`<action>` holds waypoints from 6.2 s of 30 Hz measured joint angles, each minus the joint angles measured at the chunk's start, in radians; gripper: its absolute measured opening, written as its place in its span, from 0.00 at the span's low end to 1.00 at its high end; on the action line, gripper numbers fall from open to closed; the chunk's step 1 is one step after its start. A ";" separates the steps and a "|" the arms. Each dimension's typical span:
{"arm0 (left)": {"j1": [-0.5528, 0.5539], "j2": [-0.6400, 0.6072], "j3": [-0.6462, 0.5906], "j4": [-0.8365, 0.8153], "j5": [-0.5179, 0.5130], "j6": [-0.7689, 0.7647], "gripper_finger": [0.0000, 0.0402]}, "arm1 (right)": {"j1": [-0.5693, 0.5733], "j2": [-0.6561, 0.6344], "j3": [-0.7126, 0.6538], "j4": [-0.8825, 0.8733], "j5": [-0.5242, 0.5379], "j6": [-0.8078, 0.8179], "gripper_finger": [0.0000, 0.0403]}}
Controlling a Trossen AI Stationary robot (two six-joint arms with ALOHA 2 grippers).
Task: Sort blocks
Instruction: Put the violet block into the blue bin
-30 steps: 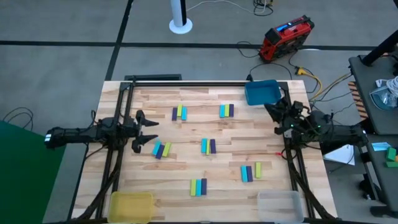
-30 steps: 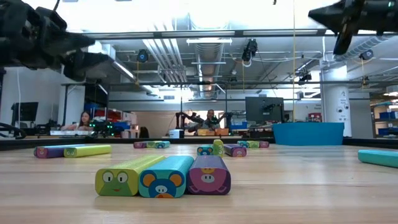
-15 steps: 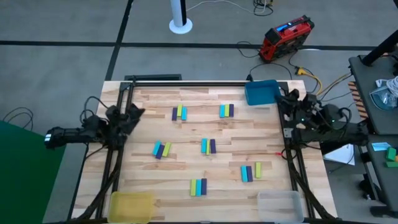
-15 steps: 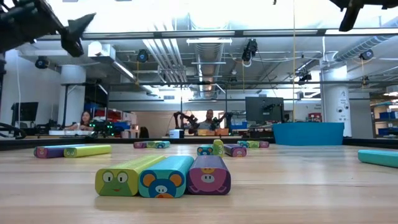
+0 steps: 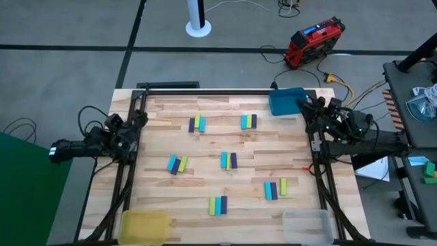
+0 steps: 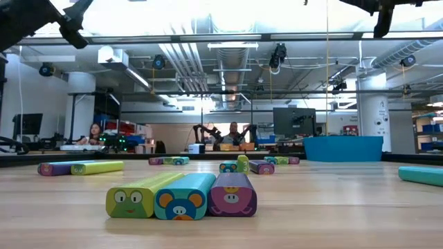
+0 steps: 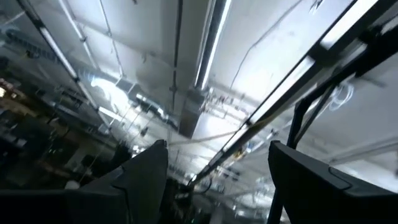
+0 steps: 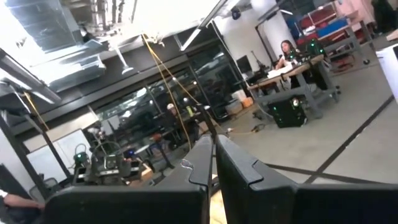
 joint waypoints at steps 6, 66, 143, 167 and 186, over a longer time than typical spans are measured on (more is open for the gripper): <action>0.000 0.000 0.000 0.085 -0.081 -0.074 0.63 | 0.000 0.072 0.077 -0.006 -0.001 0.000 0.03; 0.000 0.108 0.000 -0.040 -0.620 -0.511 0.63 | -0.002 0.205 0.281 -0.421 -0.137 0.053 0.03; 0.000 0.310 0.001 -0.049 -0.614 -0.496 0.63 | -0.066 0.715 0.380 0.172 -0.185 -0.111 0.03; 0.000 0.329 0.010 -0.036 -0.454 -0.414 0.63 | -0.059 0.698 0.407 0.047 -0.324 0.057 0.03; 0.000 0.584 0.591 -0.336 -0.462 -0.166 0.63 | -0.059 0.695 0.619 -0.597 -0.320 -0.111 0.03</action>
